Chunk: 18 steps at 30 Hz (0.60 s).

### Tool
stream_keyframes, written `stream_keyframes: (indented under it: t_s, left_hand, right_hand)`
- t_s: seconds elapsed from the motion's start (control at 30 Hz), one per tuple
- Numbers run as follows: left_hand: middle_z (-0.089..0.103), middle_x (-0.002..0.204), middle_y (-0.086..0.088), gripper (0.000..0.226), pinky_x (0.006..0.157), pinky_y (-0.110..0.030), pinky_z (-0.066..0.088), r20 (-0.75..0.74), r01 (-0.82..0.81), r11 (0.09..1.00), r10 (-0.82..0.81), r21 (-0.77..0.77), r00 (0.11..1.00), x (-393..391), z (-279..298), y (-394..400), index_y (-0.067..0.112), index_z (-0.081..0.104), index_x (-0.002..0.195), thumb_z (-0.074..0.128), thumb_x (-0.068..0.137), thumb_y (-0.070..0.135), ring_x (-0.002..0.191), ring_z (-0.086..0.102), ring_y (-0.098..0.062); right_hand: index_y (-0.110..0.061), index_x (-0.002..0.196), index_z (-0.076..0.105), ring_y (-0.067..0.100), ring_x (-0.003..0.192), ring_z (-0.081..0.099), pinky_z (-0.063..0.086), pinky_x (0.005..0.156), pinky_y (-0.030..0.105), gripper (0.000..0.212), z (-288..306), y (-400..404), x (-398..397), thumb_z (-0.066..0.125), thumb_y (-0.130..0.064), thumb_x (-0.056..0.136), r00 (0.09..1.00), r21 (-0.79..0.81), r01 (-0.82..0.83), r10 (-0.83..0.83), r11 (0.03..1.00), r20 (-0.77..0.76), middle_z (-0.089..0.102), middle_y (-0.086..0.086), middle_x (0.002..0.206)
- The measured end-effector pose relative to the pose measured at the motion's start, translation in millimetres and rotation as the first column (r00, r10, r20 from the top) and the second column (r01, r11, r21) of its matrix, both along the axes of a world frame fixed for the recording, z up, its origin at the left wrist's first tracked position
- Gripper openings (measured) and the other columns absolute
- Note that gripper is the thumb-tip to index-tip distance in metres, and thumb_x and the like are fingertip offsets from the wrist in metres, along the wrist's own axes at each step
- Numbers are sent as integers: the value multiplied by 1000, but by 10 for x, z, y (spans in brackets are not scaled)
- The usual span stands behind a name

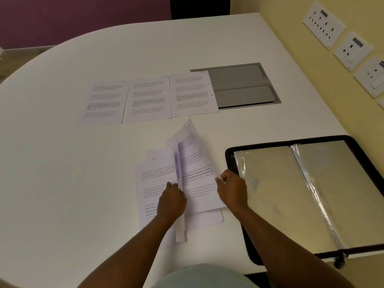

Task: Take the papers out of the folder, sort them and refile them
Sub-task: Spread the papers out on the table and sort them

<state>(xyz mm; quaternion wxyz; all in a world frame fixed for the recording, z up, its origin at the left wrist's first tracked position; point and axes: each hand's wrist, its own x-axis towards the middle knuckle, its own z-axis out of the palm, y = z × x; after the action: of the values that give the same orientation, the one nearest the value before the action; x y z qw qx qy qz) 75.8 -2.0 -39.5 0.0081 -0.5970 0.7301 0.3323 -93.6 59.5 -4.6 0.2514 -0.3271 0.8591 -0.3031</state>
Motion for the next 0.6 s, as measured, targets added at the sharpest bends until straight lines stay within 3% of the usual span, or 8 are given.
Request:
stream_keyframes:
  t_s: [0.1, 0.17, 0.3, 0.4, 0.5, 0.6]
  left_hand:
    - [55, 125, -20, 31, 91, -36, 49, 62, 39, 998, -41, 39, 997, -11, -46, -59, 1, 53, 120, 36, 101, 20, 107, 59, -32]
    - [51, 125, -22, 39, 95, -43, 47, 111, 64, 992, -76, 105, 991, -54, -78, -73, 4, 50, 120, 36, 99, 33, 112, 55, -37]
    - [13, 156, -26, 83, 111, -54, 30, 258, 61, 956, -139, 286, 956, -176, -63, -51, 7, 32, 146, 33, 91, 70, 137, 25, -50]
    - [-2, 159, -23, 88, 113, -55, 27, 304, 69, 945, -171, 319, 937, -223, 43, -16, 9, 25, 150, 30, 89, 73, 142, 14, -48]
    - [17, 158, -17, 70, 107, -51, 36, 271, 74, 970, -137, 231, 953, -202, 76, -57, 13, 29, 148, 36, 95, 59, 139, 28, -39]
    - [40, 150, -9, 52, 106, -43, 37, -62, -73, 997, 72, -17, 995, -184, 147, -200, 13, 36, 146, 40, 101, 38, 134, 42, -29]
  right_hand:
    - [-8, 76, 62, 14, 57, 51, 32, 52, 24, 19, 228, -72, -225, 67, -20, 89, 994, -58, 21, -27, 998, -106, 61, 0, 66]
    - [-7, 80, 66, 15, 61, 53, 32, 50, 22, 17, 385, -110, -391, 67, -19, 90, 989, -107, 26, -41, 994, -140, 64, 3, 73]
    - [-6, 84, 68, 16, 65, 57, 33, 47, 15, 16, 650, -160, -721, 68, -20, 90, 976, -198, 59, -98, 979, -194, 61, 0, 76]
    - [-11, 83, 67, 19, 70, 65, 52, 58, 27, 13, 700, -214, -938, 71, -23, 88, 980, -282, 168, -192, 945, -59, 68, 3, 80]
    - [-22, 74, 62, 23, 77, 70, 60, 67, 40, 16, 651, -274, -1072, 71, -24, 87, 955, -318, 286, -242, 904, 171, 71, 5, 82]
    - [-21, 73, 61, 22, 80, 69, 58, 66, 36, 18, 604, -352, -1108, 70, -21, 88, 903, -309, 359, -244, 881, 353, 71, 7, 87]
